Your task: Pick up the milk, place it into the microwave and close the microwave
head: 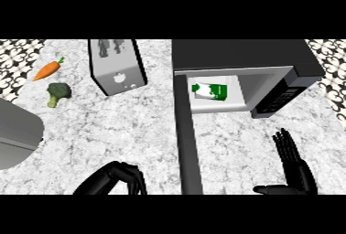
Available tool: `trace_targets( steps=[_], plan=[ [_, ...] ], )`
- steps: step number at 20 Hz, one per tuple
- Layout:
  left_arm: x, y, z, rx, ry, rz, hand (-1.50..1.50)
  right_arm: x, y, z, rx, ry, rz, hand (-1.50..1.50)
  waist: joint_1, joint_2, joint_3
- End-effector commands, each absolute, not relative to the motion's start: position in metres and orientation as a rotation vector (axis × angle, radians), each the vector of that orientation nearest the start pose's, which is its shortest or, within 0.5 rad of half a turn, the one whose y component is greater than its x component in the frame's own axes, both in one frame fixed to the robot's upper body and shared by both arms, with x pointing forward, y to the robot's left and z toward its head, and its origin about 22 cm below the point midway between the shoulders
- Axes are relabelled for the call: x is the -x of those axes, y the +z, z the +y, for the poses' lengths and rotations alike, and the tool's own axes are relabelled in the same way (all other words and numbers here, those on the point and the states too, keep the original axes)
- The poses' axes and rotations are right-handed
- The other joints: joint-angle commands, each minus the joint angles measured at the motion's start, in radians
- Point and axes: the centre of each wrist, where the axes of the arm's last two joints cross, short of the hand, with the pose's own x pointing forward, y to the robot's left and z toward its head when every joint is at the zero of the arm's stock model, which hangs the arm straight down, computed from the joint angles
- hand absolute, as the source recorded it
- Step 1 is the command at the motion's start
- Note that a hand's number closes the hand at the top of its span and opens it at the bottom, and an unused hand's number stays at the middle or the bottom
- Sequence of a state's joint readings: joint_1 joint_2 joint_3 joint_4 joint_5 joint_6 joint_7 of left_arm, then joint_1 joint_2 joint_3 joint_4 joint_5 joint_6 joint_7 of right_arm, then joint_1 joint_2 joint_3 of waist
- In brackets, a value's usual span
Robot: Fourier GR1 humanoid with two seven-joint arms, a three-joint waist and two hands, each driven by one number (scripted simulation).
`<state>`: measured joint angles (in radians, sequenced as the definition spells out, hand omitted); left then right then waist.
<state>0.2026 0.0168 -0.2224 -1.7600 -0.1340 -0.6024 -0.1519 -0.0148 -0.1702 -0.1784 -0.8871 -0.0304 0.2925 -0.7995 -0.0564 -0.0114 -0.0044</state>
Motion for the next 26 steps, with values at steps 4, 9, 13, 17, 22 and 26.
trace_targets(
  steps=[4,9,13,17,22,26],
  plan=[
    [-0.225,-0.011,0.146,0.542,-0.811,-1.609,1.50,-0.098,-0.109,-0.370,0.013,-0.042,-1.748,-1.50,0.012,0.009,0.001],
    [-0.219,-0.010,0.108,0.553,-0.854,-1.624,1.50,-0.055,-0.079,-0.376,-0.021,-0.072,-1.781,-1.50,0.029,0.009,0.003],
    [-0.210,-0.033,0.084,0.583,-0.841,-1.637,1.50,-0.031,-0.066,-0.398,-0.052,-0.091,-1.839,-1.50,0.028,0.011,0.003],
    [-0.203,-0.043,0.057,0.646,-0.900,-1.578,1.50,-0.038,-0.050,-0.397,-0.099,-0.047,-1.882,-1.50,0.014,0.012,0.003],
    [-0.184,-0.057,0.033,0.608,-0.922,-1.526,1.50,-0.061,-0.021,-0.385,-0.239,-0.004,-1.905,-1.50,0.001,0.016,0.002],
    [-0.188,-0.040,0.015,0.599,-0.929,-1.542,1.50,-0.072,0.002,-0.391,-0.315,0.045,-1.935,-1.50,-0.018,0.018,0.002]
  ],
)
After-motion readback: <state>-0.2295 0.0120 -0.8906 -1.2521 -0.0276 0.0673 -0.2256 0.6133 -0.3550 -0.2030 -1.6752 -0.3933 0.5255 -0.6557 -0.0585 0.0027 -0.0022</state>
